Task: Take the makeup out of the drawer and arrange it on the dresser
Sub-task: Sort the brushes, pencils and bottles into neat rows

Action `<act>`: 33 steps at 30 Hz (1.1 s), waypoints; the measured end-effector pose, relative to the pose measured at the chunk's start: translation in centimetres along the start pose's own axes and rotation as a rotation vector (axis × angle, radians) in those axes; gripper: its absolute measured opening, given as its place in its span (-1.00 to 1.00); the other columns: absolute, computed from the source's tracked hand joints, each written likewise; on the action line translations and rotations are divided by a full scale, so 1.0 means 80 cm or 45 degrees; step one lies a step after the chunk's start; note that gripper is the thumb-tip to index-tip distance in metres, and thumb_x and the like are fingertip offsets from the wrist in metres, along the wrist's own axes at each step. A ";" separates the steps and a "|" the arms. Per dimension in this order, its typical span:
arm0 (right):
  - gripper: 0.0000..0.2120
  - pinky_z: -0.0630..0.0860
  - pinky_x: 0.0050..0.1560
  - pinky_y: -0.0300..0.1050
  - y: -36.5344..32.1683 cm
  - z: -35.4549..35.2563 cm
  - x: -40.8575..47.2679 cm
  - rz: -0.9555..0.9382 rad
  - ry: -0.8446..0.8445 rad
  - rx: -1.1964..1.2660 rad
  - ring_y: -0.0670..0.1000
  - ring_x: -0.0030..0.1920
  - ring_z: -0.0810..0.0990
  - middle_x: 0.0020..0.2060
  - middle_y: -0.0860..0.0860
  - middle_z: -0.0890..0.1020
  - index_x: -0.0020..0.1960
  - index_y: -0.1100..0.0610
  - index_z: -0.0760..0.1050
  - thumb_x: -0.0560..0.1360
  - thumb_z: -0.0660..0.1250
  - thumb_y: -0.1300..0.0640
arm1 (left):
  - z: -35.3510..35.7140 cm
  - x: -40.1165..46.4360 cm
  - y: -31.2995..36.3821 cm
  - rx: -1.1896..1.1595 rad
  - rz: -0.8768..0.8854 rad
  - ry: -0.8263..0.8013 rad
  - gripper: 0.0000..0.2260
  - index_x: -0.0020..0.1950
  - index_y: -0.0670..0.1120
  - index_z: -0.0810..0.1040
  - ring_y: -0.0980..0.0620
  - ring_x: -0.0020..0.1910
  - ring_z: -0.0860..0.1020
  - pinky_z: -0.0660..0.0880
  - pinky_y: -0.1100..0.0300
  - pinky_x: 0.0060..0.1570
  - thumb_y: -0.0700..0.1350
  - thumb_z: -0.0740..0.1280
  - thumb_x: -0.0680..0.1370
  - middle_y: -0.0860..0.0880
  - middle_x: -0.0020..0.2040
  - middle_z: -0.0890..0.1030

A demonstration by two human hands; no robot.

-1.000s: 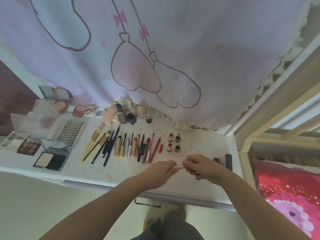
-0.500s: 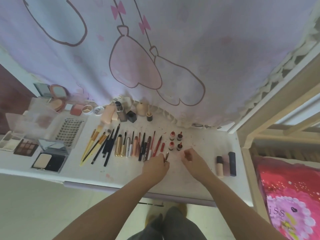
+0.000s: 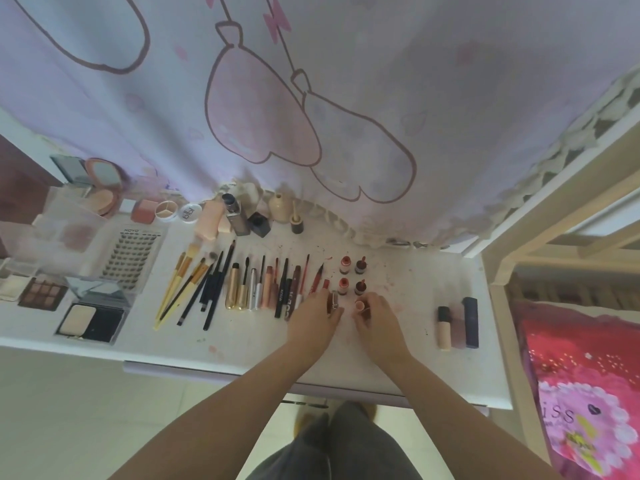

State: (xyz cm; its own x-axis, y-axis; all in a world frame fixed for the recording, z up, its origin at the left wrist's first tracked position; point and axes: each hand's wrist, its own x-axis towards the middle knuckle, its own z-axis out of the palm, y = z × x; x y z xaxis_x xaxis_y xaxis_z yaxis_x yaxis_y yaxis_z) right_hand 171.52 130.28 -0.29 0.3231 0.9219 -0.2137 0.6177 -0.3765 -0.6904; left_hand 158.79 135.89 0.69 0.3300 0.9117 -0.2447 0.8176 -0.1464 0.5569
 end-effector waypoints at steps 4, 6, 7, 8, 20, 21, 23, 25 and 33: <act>-0.87 0.36 -0.09 -0.21 0.000 0.003 0.002 0.002 0.003 -0.046 -0.02 -0.08 0.45 0.03 0.00 0.47 0.09 0.13 0.42 0.60 0.15 0.14 | 0.004 0.000 -0.007 -0.110 0.067 0.051 -0.84 0.13 -0.04 0.44 0.05 -0.03 0.51 0.50 0.17 -0.03 -0.06 0.27 0.57 0.03 0.08 0.50; -0.86 0.40 -0.09 -0.18 -0.001 0.004 0.003 0.002 0.007 -0.063 0.00 -0.08 0.45 0.04 0.02 0.47 0.11 0.14 0.43 0.59 0.17 0.14 | 0.008 0.001 -0.009 -0.097 0.114 0.056 -0.84 0.14 -0.04 0.43 0.06 -0.03 0.50 0.47 0.22 -0.06 -0.08 0.27 0.57 0.01 0.09 0.49; -0.86 0.41 -0.08 -0.16 -0.001 0.004 0.003 0.003 0.006 -0.071 0.01 -0.07 0.46 0.05 0.02 0.47 0.11 0.15 0.43 0.59 0.17 0.15 | 0.010 0.001 -0.009 -0.086 0.133 0.056 -0.84 0.14 -0.04 0.43 0.07 -0.03 0.49 0.44 0.25 -0.07 -0.09 0.26 0.57 0.01 0.10 0.49; -0.85 0.42 -0.08 -0.16 -0.001 0.004 0.003 0.007 0.003 -0.068 0.02 -0.07 0.47 0.05 0.03 0.47 0.11 0.15 0.43 0.59 0.17 0.15 | 0.011 0.002 -0.009 -0.080 0.145 0.053 -0.83 0.15 -0.05 0.43 0.07 -0.03 0.49 0.42 0.26 -0.07 -0.10 0.27 0.57 0.00 0.11 0.49; -0.76 0.39 -0.16 -0.37 0.027 -0.075 0.000 0.052 0.091 0.042 -0.11 -0.12 0.51 0.02 -0.01 0.50 0.19 0.10 0.42 0.54 0.29 0.19 | -0.017 -0.048 -0.002 -0.050 0.395 0.361 -0.62 0.24 -0.15 0.44 -0.01 0.04 0.52 0.47 0.21 0.05 -0.11 0.42 0.46 -0.07 0.11 0.51; -0.80 0.39 -0.19 -0.35 0.031 -0.089 0.002 0.063 0.122 0.031 -0.09 -0.14 0.52 0.00 0.00 0.53 0.16 0.11 0.45 0.54 0.27 0.20 | -0.018 -0.055 0.009 -0.070 0.513 0.427 -0.67 0.18 -0.16 0.47 -0.01 -0.02 0.54 0.48 0.22 0.00 -0.13 0.42 0.46 -0.08 0.05 0.53; -0.85 0.41 -0.16 -0.25 0.043 -0.117 0.009 0.134 0.150 0.011 -0.03 -0.15 0.54 -0.04 0.04 0.58 0.09 0.12 0.49 0.55 0.23 0.23 | -0.012 -0.066 0.039 -0.092 0.752 0.397 -0.76 0.13 -0.15 0.48 0.03 -0.09 0.54 0.49 0.25 -0.07 -0.09 0.31 0.50 -0.06 -0.02 0.55; -0.85 0.41 -0.14 -0.18 0.053 -0.143 0.019 0.246 0.101 -0.040 0.03 -0.14 0.55 -0.05 0.08 0.61 0.05 0.12 0.50 0.54 0.19 0.24 | 0.005 -0.071 0.075 -0.101 0.813 0.159 -0.76 0.16 -0.10 0.46 0.12 -0.09 0.48 0.45 0.31 -0.07 -0.04 0.20 0.55 -0.01 0.00 0.53; -0.78 0.38 0.00 -0.18 0.071 -0.171 0.057 0.331 -0.242 -0.558 0.14 0.08 0.54 0.06 0.16 0.60 0.10 0.24 0.50 0.57 0.15 0.19 | 0.115 -0.014 0.166 0.250 0.279 -0.225 -0.75 0.16 -0.11 0.38 -0.08 0.05 0.46 0.43 0.06 0.01 0.00 0.06 0.63 -0.10 0.08 0.49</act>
State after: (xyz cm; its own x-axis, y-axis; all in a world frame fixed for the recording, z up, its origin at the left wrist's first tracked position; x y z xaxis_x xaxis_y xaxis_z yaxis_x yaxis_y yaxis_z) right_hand 186.31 131.12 4.30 0.3949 0.7784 -0.4880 0.7891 -0.5594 -0.2537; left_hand 173.60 129.36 1.02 0.5701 0.7726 -0.2794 0.7881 -0.4180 0.4519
